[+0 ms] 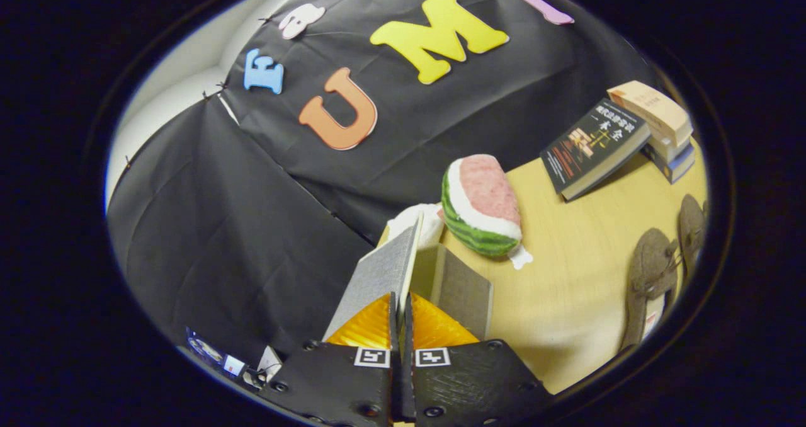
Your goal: Open the storage box then place both shoes into the box .Put the left shoe in first, then the right shoe, with the right side of both shoes facing outward in a uniform manner.
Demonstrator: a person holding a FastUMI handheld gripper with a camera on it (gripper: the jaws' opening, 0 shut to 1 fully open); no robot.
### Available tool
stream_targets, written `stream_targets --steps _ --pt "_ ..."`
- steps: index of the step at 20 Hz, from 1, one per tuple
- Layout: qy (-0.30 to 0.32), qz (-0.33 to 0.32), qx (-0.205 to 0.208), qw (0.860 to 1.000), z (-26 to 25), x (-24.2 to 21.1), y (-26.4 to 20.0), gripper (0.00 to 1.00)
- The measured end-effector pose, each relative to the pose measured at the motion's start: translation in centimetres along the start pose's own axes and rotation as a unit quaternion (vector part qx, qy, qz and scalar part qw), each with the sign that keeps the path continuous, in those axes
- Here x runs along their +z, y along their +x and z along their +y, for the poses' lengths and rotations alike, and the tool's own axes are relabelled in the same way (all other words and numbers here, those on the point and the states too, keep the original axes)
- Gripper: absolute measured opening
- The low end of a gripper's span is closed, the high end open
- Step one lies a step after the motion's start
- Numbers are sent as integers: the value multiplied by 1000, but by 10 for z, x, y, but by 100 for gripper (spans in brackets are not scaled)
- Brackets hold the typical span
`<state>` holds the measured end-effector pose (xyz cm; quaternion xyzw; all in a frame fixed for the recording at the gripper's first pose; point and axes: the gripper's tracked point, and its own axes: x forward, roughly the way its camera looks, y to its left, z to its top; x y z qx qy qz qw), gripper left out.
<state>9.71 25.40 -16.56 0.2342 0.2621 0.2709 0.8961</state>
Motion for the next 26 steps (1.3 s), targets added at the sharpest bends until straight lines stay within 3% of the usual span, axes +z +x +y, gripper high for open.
stream_targets --steps 5,9,11,13,18,21,26 --pt "-72 -26 43 996 91 28 -6 0" --pt "-115 -33 62 991 155 28 19 5" --pt "-133 -30 74 988 182 20 30 15" --pt "-152 -26 89 984 209 7 40 19" --pt "-220 -13 133 966 263 -32 54 81" --pt "-226 -21 128 965 266 -31 54 86" --pt "-246 -58 73 965 219 0 26 86"
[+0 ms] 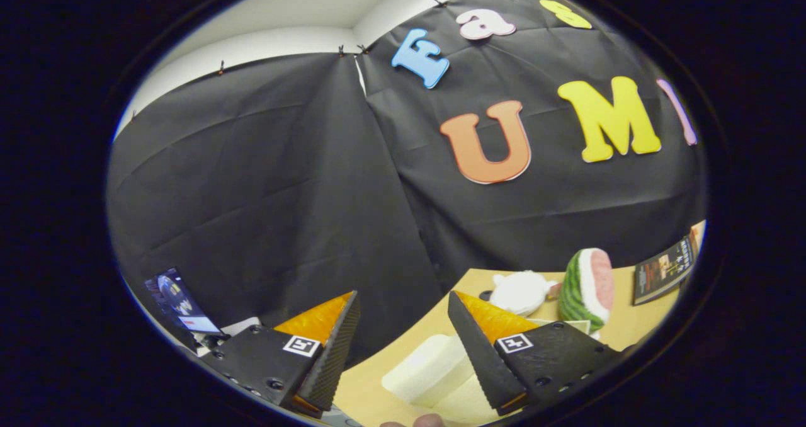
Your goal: Open the storage box then place both shoes into the box .Put the left shoe in first, then the right shoe, with the right side of both shoes facing outward in a uniform manner.
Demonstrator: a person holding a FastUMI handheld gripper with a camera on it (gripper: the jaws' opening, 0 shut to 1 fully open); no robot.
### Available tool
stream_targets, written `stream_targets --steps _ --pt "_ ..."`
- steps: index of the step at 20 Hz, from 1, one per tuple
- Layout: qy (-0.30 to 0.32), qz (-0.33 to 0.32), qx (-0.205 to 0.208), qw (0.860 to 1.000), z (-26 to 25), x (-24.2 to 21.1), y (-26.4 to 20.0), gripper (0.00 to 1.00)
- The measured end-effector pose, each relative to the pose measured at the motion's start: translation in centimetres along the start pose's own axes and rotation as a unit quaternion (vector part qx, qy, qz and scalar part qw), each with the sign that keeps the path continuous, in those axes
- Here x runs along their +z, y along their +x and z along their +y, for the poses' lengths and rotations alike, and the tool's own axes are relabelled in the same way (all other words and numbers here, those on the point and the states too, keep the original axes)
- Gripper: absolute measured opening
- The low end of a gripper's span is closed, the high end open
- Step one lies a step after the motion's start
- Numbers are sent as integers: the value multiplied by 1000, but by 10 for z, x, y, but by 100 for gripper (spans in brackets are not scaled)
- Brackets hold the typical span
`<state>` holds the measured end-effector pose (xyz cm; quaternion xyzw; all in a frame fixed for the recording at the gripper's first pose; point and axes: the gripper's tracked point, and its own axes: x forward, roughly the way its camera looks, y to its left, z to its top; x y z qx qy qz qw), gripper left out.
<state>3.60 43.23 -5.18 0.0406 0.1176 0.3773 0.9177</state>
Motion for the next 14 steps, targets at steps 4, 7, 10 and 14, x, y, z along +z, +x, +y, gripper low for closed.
stream_targets --steps 4,7,10,14 --pt "-18 3 -64 998 -72 1 -55 92" --pt "-37 -1 -126 991 -139 3 -100 93" --pt "-44 19 -195 980 -214 -10 -158 95" --pt "-10 75 -256 964 -298 -51 -222 96"
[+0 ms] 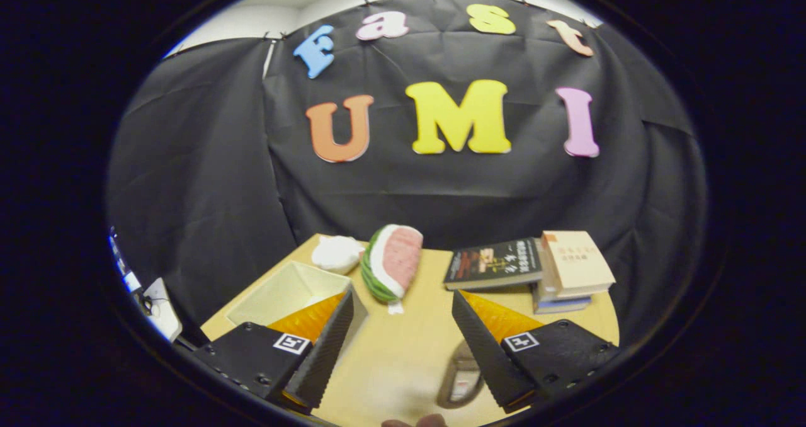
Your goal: Open the storage box then place both shoes into the box .Put the left shoe in first, then the right shoe, with the right side of both shoes facing outward in a uniform manner.
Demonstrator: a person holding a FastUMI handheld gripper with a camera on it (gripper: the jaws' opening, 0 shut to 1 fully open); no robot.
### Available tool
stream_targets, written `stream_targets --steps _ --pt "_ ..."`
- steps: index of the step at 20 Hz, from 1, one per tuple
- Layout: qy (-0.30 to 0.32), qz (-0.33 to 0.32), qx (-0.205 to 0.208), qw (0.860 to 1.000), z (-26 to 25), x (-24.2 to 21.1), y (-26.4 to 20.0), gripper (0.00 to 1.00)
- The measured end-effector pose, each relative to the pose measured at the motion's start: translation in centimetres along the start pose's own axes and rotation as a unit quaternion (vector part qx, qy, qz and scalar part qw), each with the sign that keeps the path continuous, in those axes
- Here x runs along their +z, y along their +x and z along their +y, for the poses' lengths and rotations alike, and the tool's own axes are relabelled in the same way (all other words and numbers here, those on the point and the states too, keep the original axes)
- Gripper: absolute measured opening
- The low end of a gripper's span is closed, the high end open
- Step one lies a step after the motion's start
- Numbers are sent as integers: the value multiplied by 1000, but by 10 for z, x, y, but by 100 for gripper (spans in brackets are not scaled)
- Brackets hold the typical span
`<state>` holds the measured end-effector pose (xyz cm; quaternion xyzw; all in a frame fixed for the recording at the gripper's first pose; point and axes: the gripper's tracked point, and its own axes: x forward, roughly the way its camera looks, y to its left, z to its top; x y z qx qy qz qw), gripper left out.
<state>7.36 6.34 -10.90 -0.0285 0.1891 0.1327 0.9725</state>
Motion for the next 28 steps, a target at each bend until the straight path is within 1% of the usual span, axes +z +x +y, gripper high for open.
stream_targets --steps 2,5,6,9,12,13,14,15,17,19,21,22,23,24,26,28 --pt "18 58 -10 998 -32 -36 3 96" --pt "57 149 -36 987 -73 -95 12 96" --pt "61 177 -49 981 -82 -112 17 96" --pt "48 245 -61 966 -100 -156 30 96" --pt "55 294 -45 953 -109 -192 57 95" --pt "61 307 -34 949 -106 -200 64 92" --pt "63 320 -31 945 -107 -206 71 81" --pt "65 334 -34 940 -110 -212 76 79" --pt "82 356 -45 930 -115 -225 83 62" --pt "99 362 -55 925 -122 -230 87 44" --pt "124 370 -51 919 -121 -235 89 26" --pt "130 375 -56 916 -123 -232 79 26" --pt "147 370 -62 915 -126 -244 93 13" --pt "157 374 -62 912 -123 -237 88 0" --pt "179 372 -59 909 -120 -235 86 1" --pt "223 371 -50 900 -109 -232 80 0"
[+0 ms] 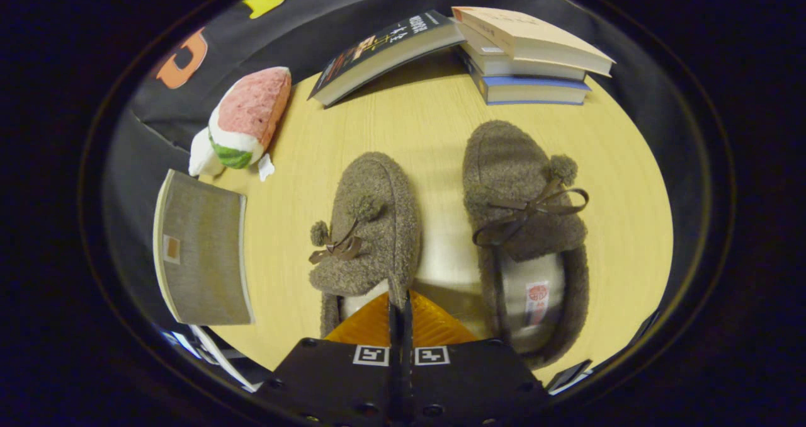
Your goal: Open the storage box then place both shoes into the box .Put the left shoe in first, then the right shoe, with the right side of both shoes facing outward in a uniform manner.
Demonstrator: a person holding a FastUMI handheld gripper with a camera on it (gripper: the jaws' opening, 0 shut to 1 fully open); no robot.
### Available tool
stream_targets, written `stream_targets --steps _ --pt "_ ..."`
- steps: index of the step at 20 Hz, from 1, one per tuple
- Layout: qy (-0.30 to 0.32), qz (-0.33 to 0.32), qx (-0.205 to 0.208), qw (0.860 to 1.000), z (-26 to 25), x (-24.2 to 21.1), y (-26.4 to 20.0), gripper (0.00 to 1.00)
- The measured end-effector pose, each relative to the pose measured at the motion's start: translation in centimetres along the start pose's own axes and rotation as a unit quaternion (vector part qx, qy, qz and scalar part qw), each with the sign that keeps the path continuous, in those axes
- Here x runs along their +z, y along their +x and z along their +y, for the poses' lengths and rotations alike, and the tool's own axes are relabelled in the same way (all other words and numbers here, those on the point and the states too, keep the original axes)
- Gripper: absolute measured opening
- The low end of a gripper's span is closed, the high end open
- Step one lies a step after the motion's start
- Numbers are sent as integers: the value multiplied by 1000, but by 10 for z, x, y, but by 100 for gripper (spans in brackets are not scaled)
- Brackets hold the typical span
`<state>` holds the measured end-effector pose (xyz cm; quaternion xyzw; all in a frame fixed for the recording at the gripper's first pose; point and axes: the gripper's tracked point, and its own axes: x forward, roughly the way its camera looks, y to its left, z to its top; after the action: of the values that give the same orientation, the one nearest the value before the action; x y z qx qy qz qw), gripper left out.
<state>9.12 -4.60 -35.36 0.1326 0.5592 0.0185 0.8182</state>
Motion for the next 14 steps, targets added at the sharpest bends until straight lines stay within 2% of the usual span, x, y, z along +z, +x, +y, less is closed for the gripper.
stream_targets --steps 2,7,14 --pt "25 1 10 1000 8 -4 -8 0" --pt "41 -23 35 998 50 -11 -39 0" --pt "35 -75 97 992 174 -5 -111 0"
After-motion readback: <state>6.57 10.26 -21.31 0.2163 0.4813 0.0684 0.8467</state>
